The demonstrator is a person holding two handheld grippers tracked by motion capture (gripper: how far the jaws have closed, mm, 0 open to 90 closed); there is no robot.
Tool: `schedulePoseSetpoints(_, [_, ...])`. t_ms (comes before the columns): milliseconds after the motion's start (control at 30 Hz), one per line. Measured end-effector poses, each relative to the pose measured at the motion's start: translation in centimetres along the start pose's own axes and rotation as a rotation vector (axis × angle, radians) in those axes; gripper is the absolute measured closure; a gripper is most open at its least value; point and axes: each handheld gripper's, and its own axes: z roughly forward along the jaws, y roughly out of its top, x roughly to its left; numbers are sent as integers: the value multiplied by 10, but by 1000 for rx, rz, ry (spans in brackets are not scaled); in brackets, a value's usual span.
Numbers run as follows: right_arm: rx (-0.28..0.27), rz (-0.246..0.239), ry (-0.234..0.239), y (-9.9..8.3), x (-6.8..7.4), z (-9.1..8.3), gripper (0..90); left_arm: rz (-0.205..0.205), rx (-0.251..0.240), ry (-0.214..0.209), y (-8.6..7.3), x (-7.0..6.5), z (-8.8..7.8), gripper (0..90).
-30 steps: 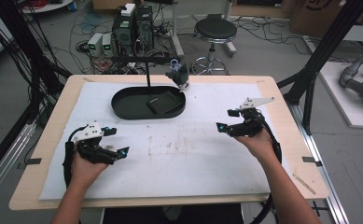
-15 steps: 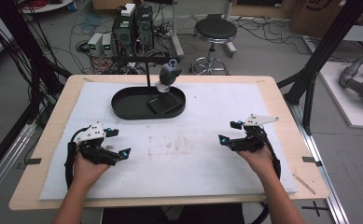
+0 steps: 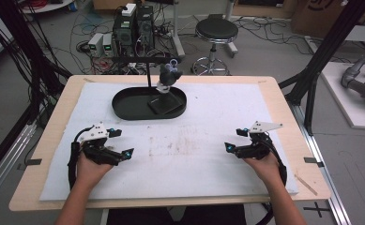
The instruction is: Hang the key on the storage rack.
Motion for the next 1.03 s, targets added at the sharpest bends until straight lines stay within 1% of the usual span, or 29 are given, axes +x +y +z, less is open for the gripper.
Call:
schedulePoseSetpoints(33, [-1, 2, -1, -2, 1, 1, 189, 0, -1, -5, 0, 0, 1, 70])
schedulePoseSetpoints(67, [11, 11, 0, -4, 1, 2, 189, 2, 2, -8, 0, 0, 2, 70])
schedulePoseSetpoints(133, [37, 6, -10, -7, 2, 5, 188, 1, 4, -12, 0, 1, 3, 70])
schedulePoseSetpoints(167, [38, 4, -15, -8, 2, 6, 189, -4, 1, -14, -1, 1, 3, 70])
schedulePoseSetpoints(267, [35, 16, -16, -9, 1, 7, 189, -2, 0, -19, 0, 1, 3, 70])
schedulePoseSetpoints(367, [20, 27, -20, -9, 2, 6, 189, 2, 0, -21, 0, -1, 3, 70])
schedulePoseSetpoints(433, [16, 31, -23, -9, 2, 6, 189, 8, 4, -20, 0, -1, 3, 70])
schedulePoseSetpoints(500, [15, 29, -22, -9, 2, 6, 189, 5, 2, -18, 0, -1, 2, 70])
schedulePoseSetpoints(567, [22, 37, -22, -9, 2, 6, 189, 4, 11, -17, 0, -1, 3, 70])
schedulePoseSetpoints(733, [17, 43, -30, -10, -1, 5, 189, 6, 27, -15, -1, -2, 6, 70])
schedulePoseSetpoints(900, [12, 59, -38, -12, -5, 3, 189, 10, 31, -14, -1, -2, 7, 70])
schedulePoseSetpoints(1033, [8, 63, -40, -12, -6, 2, 189, 8, 40, -8, -1, -4, 7, 70])
